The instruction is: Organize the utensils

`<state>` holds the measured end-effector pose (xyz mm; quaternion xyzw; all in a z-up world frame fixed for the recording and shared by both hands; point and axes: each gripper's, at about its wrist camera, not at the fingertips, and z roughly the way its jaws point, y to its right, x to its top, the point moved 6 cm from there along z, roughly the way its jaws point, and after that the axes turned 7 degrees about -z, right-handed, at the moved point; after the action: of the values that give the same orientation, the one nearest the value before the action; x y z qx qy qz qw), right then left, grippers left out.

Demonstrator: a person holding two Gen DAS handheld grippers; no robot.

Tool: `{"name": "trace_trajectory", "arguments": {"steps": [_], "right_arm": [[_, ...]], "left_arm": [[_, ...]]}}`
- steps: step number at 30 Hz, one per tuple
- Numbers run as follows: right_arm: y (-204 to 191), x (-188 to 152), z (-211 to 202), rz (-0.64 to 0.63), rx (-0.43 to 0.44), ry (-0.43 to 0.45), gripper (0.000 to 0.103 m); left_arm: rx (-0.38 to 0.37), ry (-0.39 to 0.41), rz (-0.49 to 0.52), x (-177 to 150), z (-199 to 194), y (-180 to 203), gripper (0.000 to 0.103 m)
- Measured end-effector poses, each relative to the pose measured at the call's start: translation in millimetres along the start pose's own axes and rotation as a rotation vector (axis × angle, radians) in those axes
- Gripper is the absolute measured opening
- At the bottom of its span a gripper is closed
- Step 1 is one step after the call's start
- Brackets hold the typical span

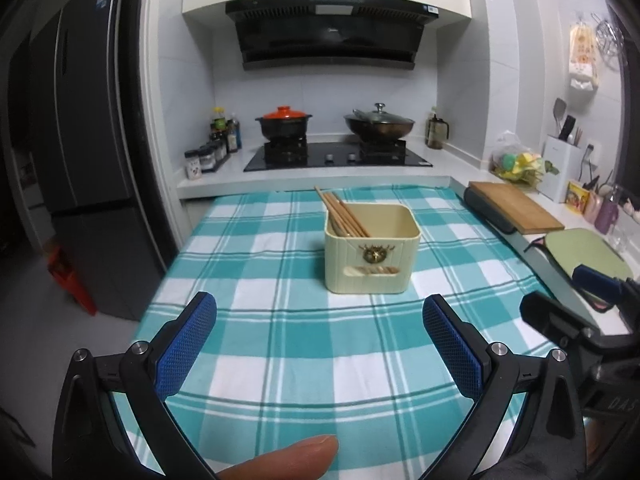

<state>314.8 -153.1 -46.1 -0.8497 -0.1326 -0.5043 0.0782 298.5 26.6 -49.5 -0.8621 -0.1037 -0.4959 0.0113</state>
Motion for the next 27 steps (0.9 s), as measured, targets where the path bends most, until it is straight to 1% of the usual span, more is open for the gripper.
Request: {"name": "trace_trajectory", "arguments": {"steps": [2,5,10,12,18,23,27], "right_arm": [[-3,-6,-1,-0.006,-0.007,-0.030,0.103],[-7,-9,-6,-0.031,-0.035,-0.045,0.103],[-12,-6,-17,-0.052,-0.071,-0.023,0.103],[-10,-5,-20,-0.056,-0.093,-0.018,0.103],[-5,-5,-22,-0.043,-0.110,-0.034,0.103],[-1,-8,-23,-0.045,-0.129,-0.043,0.103],[-2,-9,-24,-0.051,-0.141,-0.046,0.103]], "left_arm": [[0.005,-0.010,-0.004,-3,-1,0,0.103],[0.003,-0.039,-0.018,-6,1,1,0.103],[0.043,-0.050,-0.001,-10,-2,4,0.103],[0.038,-0.052,0.001,-10,-3,6,0.103],[0.039,-0.074,0.001,-12,-4,8,0.103],[0.065,-0.070,0.008,-14,-5,6,0.103],[0.071,-0.076,0.005,-15,-4,4,0.103]]}}
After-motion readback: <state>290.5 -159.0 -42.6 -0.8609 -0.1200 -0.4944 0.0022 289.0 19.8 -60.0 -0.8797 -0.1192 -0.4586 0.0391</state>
